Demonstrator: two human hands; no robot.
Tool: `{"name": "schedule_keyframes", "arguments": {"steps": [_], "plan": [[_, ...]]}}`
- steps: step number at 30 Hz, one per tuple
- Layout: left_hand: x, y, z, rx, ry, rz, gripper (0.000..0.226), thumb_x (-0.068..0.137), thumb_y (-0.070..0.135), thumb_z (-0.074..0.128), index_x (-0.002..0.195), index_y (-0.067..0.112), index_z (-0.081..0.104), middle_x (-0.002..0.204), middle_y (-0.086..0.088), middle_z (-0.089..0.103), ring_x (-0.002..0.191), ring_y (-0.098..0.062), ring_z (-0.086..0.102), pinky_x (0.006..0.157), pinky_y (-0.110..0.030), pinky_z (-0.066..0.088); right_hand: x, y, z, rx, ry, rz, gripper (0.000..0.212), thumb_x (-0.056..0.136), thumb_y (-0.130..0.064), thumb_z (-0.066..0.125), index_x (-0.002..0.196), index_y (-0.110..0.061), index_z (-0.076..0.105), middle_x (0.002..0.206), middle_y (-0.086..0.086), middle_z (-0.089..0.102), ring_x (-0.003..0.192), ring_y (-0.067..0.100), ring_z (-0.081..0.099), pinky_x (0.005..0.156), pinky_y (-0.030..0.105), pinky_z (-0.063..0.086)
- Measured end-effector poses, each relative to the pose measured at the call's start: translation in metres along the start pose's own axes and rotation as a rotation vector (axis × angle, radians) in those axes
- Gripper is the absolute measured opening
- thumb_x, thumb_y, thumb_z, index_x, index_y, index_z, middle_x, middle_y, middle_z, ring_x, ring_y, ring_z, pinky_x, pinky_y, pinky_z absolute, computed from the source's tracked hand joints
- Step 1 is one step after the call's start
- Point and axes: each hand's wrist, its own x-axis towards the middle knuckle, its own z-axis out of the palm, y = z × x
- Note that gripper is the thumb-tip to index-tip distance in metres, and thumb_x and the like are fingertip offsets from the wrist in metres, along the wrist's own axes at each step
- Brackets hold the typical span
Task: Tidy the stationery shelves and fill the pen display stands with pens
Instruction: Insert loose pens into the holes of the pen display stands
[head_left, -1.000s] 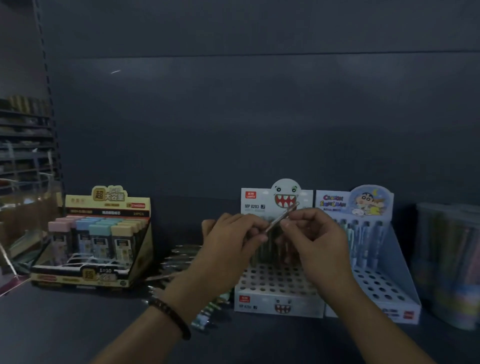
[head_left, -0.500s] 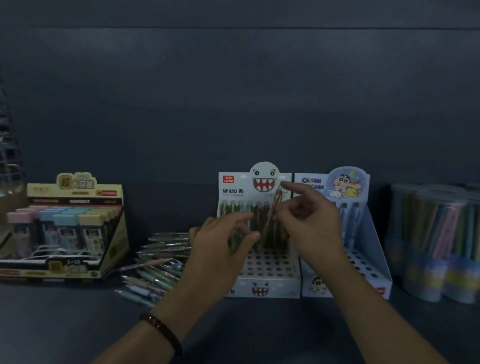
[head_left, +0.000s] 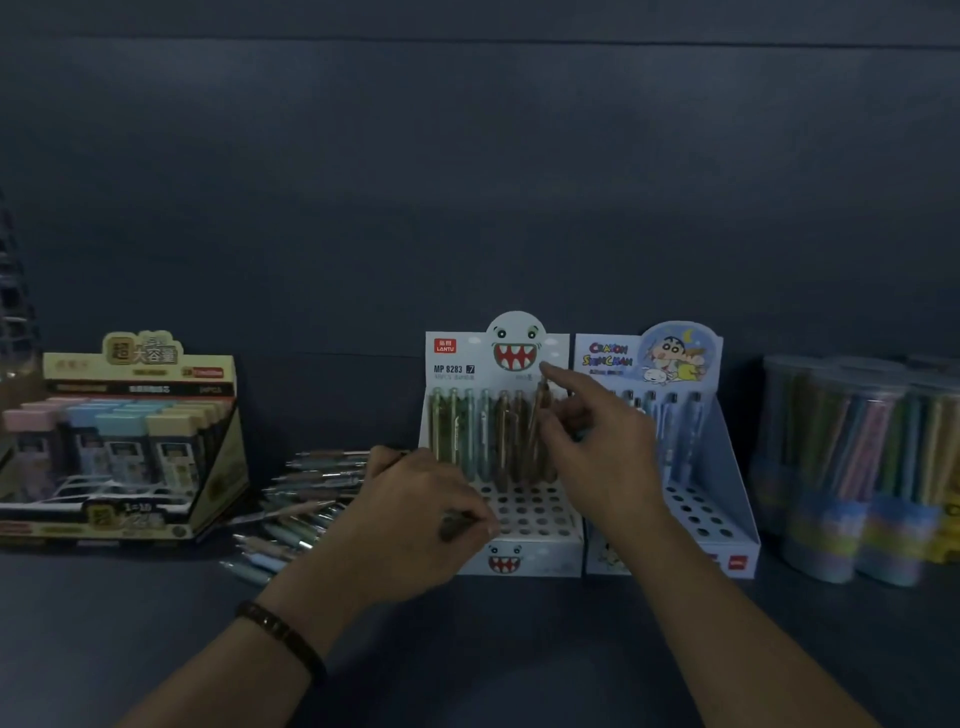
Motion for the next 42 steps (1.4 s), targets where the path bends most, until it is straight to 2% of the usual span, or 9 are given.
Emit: {"name": "schedule_keyframes", "arguments": {"steps": [5, 10, 16, 20, 27, 32, 36, 40, 42], "plan": [[-0.001, 0.000, 0.000, -0.005, 0.020, 0.014, 0.022, 0.095, 0.063, 0.057, 0.099, 0.051, 0.075, 0.085, 0.033, 0.064, 0.094, 0.005, 0.052, 0.097, -0.039, 0.033, 0.002, -0.003, 0.002, -0.074, -0.044, -0.013, 0.048, 0.094, -0.011, 0.072, 0.135, -0.035, 0.068, 0.077, -0.019, 0.067, 0.075, 0.000, 0.066, 0.078, 0.010, 0.053], [-0.001, 0.001, -0.001, -0.005, 0.024, 0.014, 0.028, 0.094, 0.065, 0.053, 0.099, 0.049, 0.076, 0.084, 0.031, 0.065, 0.093, 0.003, 0.053, 0.095, -0.038, 0.033, 0.004, -0.005, 0.002, -0.233, -0.132, -0.039, 0.048, 0.095, -0.018, 0.068, 0.139, -0.036, 0.065, 0.087, -0.008, 0.072, 0.076, 0.009, 0.067, 0.084, 0.033, 0.060], [-0.001, 0.001, -0.001, -0.007, 0.009, 0.013, 0.027, 0.096, 0.063, 0.053, 0.100, 0.050, 0.076, 0.086, 0.029, 0.067, 0.094, 0.002, 0.054, 0.096, -0.039, 0.034, 0.007, -0.011, -0.001, -0.356, -0.239, 0.047, 0.053, 0.095, -0.020, 0.056, 0.142, -0.045, 0.058, 0.082, -0.007, 0.069, 0.074, 0.017, 0.067, 0.078, 0.039, 0.062], [-0.001, -0.001, -0.001, -0.009, -0.002, 0.021, 0.025, 0.096, 0.063, 0.054, 0.103, 0.051, 0.075, 0.089, 0.031, 0.067, 0.097, 0.003, 0.054, 0.097, -0.039, 0.033, 0.006, -0.017, -0.005, -0.425, -0.293, 0.118, 0.061, 0.091, -0.020, 0.052, 0.144, -0.052, 0.053, 0.076, -0.008, 0.057, 0.091, 0.028, 0.070, 0.079, 0.042, 0.062], [-0.001, -0.004, 0.000, -0.045, 0.005, 0.040, 0.023, 0.093, 0.063, 0.059, 0.103, 0.052, 0.076, 0.095, 0.033, 0.068, 0.101, 0.005, 0.055, 0.100, -0.037, 0.031, 0.002, -0.019, -0.005, -0.513, -0.313, 0.066, 0.065, 0.094, -0.024, 0.051, 0.150, -0.057, 0.040, 0.107, -0.003, 0.074, 0.095, 0.022, 0.069, 0.078, 0.037, 0.058], [0.000, -0.006, -0.003, -0.112, 0.036, 0.081, 0.016, 0.095, 0.055, 0.065, 0.099, 0.045, 0.076, 0.094, 0.031, 0.068, 0.099, 0.004, 0.058, 0.096, -0.039, 0.038, -0.001, -0.019, -0.004, -0.411, -0.270, 0.065, 0.065, 0.097, -0.028, 0.055, 0.155, -0.050, 0.037, 0.084, -0.007, 0.068, 0.084, 0.019, 0.067, 0.078, 0.039, 0.060], [0.005, -0.016, -0.025, -0.212, 0.173, 0.022, 0.006, 0.093, 0.032, 0.076, 0.095, 0.036, 0.080, 0.090, 0.026, 0.070, 0.089, 0.000, 0.066, 0.084, -0.012, 0.046, -0.007, -0.034, 0.008, -0.265, -0.215, -0.017, 0.052, 0.099, -0.029, 0.057, 0.149, -0.040, 0.048, 0.069, -0.014, 0.053, 0.073, 0.012, 0.060, 0.079, 0.041, 0.058], [-0.012, -0.049, -0.047, -0.203, 0.272, -0.126, 0.018, 0.088, 0.019, 0.083, 0.094, 0.035, 0.080, 0.092, 0.020, 0.073, 0.085, -0.002, 0.070, 0.076, -0.018, 0.055, -0.021, -0.050, 0.022, -0.165, -0.356, -0.107, 0.035, 0.100, -0.031, 0.060, 0.134, -0.040, 0.060, 0.066, -0.007, 0.057, 0.066, 0.007, 0.056, 0.070, 0.039, 0.055], [-0.033, -0.069, -0.058, -0.140, 0.216, -0.159, 0.023, 0.086, 0.016, 0.084, 0.094, 0.036, 0.078, 0.091, 0.020, 0.071, 0.083, 0.003, 0.067, 0.072, -0.011, 0.051, -0.025, -0.053, 0.026, -0.149, -0.421, -0.113, 0.032, 0.101, -0.031, 0.061, 0.131, -0.040, 0.063, 0.068, -0.007, 0.059, 0.066, 0.007, 0.058, 0.070, 0.040, 0.055]]}}
